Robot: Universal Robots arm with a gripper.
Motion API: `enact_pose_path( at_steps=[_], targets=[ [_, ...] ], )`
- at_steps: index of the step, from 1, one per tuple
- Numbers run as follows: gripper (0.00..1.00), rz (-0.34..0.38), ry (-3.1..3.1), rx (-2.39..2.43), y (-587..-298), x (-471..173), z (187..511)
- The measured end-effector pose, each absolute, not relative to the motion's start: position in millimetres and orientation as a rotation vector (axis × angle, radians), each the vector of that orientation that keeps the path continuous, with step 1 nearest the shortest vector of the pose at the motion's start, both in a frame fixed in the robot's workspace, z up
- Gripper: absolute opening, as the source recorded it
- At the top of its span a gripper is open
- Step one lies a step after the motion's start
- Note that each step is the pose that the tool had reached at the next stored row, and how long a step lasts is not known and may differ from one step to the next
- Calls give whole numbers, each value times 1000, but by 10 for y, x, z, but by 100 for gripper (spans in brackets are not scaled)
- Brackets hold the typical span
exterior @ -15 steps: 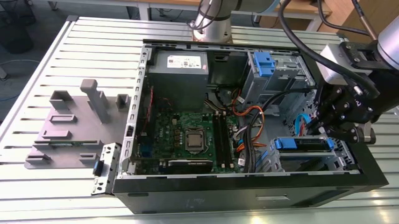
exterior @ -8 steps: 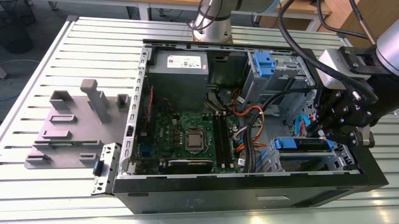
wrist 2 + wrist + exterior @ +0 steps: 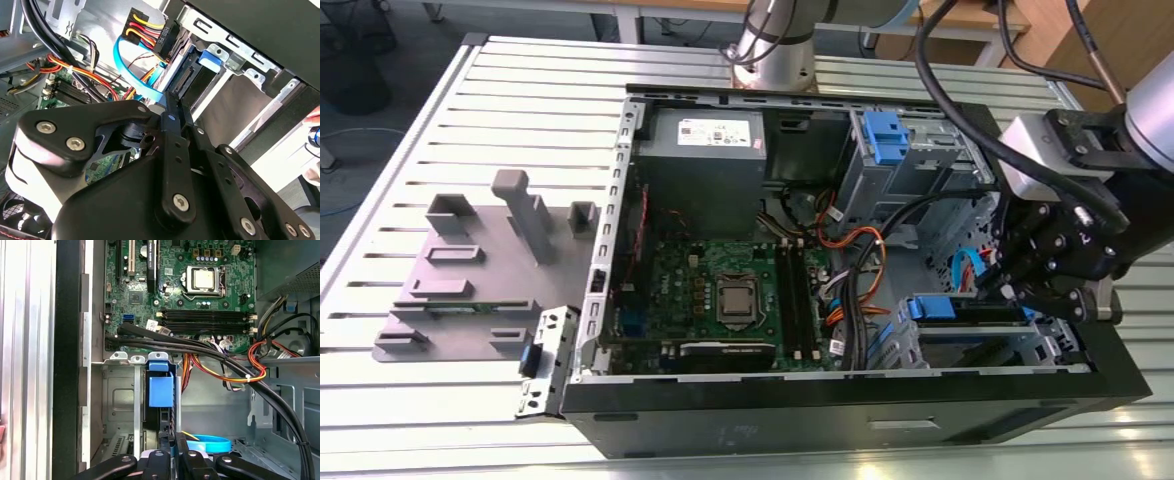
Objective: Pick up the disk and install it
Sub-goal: 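Insert the first disk wire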
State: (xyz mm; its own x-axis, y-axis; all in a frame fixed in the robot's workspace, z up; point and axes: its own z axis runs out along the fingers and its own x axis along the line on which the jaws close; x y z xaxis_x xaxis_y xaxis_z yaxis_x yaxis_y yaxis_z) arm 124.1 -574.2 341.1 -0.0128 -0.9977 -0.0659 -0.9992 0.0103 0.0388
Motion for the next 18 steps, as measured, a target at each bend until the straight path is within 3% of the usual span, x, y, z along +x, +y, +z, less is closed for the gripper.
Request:
enact_pose_path(
  at_steps=[18],
  targets=[
    [16,115,2218,-2193,-5742,1224,3351]
  ],
)
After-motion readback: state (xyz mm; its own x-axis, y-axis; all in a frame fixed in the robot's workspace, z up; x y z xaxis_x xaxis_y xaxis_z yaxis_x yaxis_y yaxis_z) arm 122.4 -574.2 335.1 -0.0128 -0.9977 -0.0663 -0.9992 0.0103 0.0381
